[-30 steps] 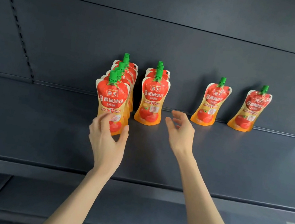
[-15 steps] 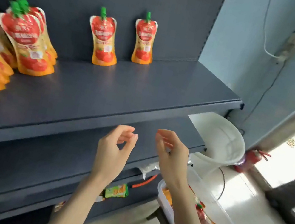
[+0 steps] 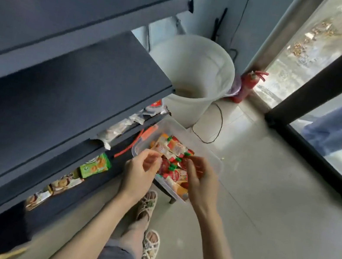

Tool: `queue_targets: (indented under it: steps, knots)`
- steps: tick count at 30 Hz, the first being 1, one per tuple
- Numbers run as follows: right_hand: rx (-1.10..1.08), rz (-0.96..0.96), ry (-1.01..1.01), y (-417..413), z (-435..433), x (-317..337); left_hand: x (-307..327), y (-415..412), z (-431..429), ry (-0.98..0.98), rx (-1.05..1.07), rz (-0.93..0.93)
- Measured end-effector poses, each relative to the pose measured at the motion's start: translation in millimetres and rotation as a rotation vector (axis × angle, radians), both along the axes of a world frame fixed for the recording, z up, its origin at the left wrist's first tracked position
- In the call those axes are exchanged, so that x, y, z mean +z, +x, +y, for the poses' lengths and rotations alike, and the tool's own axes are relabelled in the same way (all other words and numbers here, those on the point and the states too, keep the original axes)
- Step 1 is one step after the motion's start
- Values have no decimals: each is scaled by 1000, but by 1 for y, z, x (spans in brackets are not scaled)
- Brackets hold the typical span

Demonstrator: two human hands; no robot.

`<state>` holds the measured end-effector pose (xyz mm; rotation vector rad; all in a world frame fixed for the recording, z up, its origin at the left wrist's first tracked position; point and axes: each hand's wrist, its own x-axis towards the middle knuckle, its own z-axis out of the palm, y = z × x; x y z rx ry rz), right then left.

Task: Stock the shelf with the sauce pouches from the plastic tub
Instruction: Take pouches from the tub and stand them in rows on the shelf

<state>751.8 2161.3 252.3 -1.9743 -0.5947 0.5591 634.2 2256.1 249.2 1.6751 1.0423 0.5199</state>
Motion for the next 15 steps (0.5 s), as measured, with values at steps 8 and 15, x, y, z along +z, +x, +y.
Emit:
queue_targets:
  steps: [8,15]
  knots:
    - [-159,183,-191,73,30,-113,-112,86,38,-256,2,164]
    - [-275,327,-334,120,54,-235,-250,139,73,-466,42,443]
